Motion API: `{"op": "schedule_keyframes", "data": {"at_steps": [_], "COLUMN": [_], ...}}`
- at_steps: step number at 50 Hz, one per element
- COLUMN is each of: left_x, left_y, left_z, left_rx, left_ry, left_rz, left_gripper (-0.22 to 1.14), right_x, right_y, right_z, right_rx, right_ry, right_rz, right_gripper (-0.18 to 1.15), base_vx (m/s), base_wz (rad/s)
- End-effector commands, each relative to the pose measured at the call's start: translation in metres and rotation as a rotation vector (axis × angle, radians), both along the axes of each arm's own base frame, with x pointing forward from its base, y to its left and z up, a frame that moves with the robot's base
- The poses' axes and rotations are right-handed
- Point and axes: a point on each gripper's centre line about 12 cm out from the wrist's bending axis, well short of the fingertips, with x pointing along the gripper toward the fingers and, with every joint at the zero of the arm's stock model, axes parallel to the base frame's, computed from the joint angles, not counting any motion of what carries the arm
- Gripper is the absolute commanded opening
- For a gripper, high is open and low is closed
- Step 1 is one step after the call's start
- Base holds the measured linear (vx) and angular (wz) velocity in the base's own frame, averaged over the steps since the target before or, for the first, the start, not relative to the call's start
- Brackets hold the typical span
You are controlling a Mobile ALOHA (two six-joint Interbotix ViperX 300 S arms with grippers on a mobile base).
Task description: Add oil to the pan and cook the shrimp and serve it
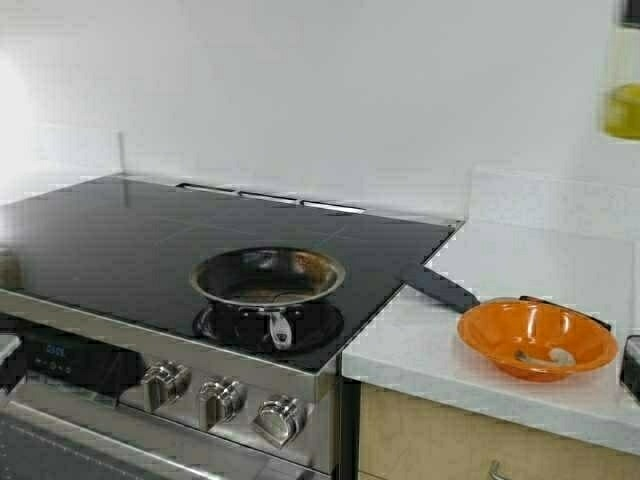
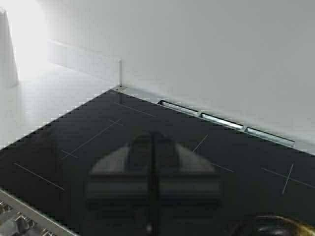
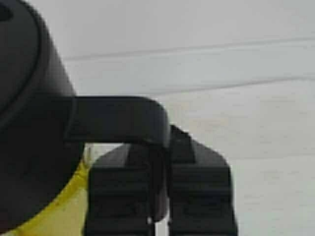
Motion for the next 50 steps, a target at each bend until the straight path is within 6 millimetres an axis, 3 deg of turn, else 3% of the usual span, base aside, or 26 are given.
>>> {"op": "schedule_keyframes", "data": {"at_steps": [1,12,28,41,50], "left_x": [0.002,0.001,0.0,0.001,0.0], "left_y": [0.0,0.0,0.0,0.0,0.0], "left_z": [0.002,-0.002,-0.006,-0.01,-0.012], "left_rx": [0.006,0.012,0.019,0.022,0.021], "left_ry": [-0.003,0.005,0.017,0.029,0.034], "left_rz": [0.001,0.001,0.0,-0.001,-0.001], "left_gripper": [0.03,0.03,0.03,0.03,0.03], "right_x": [0.011,0.037,0.075,0.09,0.085], "right_y": [-0.04,-0.081,-0.103,-0.116,-0.125], "right_z": [0.01,-0.048,-0.117,-0.151,-0.165], "right_rx": [-0.048,-0.053,-0.06,-0.074,-0.088], "right_ry": [-0.027,0.045,0.087,0.081,0.064], "right_rz": [-0.037,-0.078,-0.097,-0.146,-0.235], "right_gripper": [0.07,0.07,0.07,0.07,0.07], "base_vx": [0.0,0.0,0.0,0.0,0.0], "base_wz": [0.0,-0.01,0.0,0.0,0.0]}}
